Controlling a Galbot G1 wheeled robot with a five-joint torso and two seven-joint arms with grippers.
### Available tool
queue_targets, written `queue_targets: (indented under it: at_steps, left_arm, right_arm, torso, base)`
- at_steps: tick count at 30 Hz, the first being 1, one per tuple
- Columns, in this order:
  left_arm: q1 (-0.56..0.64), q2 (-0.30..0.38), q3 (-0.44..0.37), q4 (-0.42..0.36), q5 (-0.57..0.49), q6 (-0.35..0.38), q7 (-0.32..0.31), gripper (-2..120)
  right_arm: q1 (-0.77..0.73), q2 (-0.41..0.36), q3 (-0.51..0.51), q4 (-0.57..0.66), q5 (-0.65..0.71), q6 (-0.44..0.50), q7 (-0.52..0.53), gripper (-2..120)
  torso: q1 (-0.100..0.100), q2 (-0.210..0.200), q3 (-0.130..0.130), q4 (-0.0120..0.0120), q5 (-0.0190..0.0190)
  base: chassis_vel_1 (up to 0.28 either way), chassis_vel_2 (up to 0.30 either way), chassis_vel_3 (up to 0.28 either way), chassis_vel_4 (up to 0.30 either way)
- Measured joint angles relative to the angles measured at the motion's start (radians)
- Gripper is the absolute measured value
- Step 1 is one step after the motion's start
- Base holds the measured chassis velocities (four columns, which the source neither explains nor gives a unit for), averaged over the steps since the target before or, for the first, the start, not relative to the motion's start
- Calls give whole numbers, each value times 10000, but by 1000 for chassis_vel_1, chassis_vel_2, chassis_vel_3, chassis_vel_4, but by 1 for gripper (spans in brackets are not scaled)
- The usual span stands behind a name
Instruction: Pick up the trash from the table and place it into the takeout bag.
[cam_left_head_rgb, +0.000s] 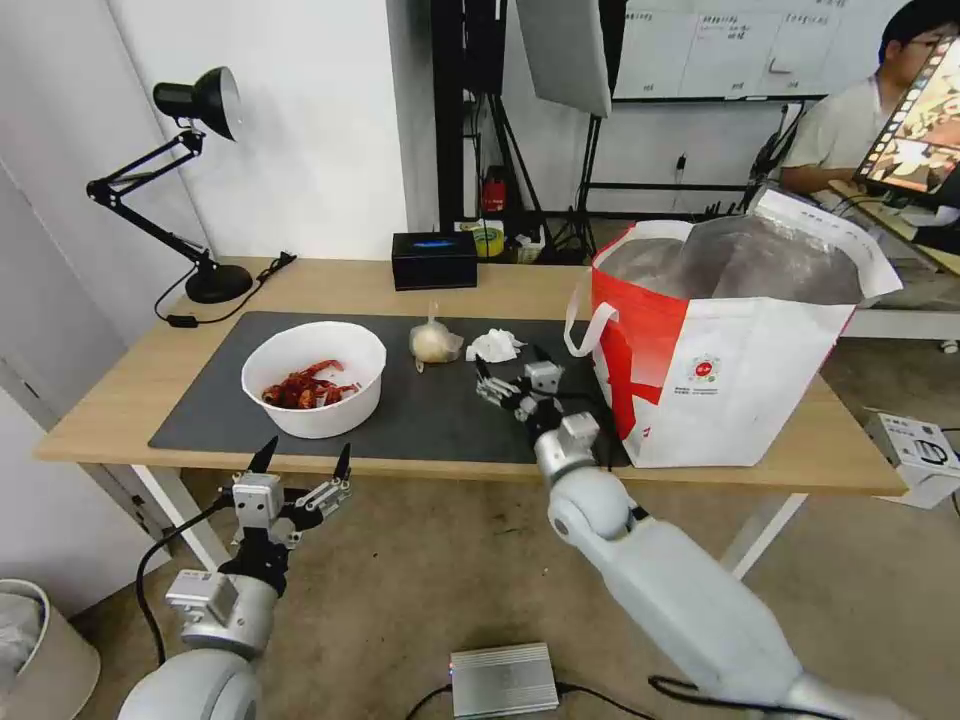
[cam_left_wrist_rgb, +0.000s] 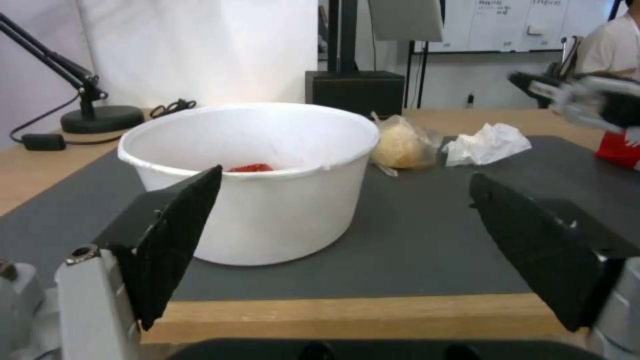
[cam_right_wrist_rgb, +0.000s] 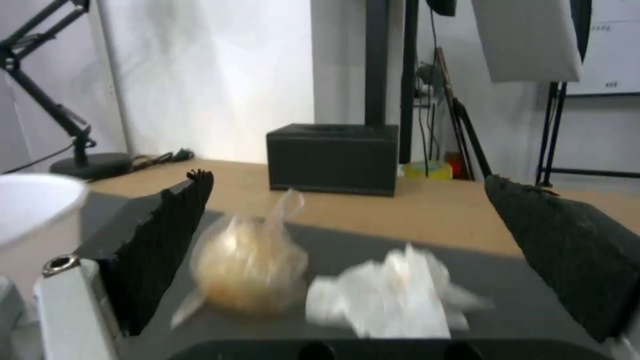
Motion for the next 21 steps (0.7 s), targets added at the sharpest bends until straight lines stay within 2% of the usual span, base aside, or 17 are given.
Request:
queue_targets:
  at_steps: [12, 21]
  left_arm:
    - [-29, -114, -24, 65, -17, -20, 18, 100]
    - [-57, -55, -122, 126, -158, -65, 176, 100]
  right_arm:
    - [2204, 1316, -897, -2664, 1108, -1019, 982, 100]
    - [2817, 2100, -860, -3577, 2432, -2053, 1823, 100]
  torso:
    - [0, 0, 0, 1, 0]
    - [0, 0, 0, 3, 0]
  base:
    - [0, 0, 0, 0]
    - [0, 0, 0, 0]
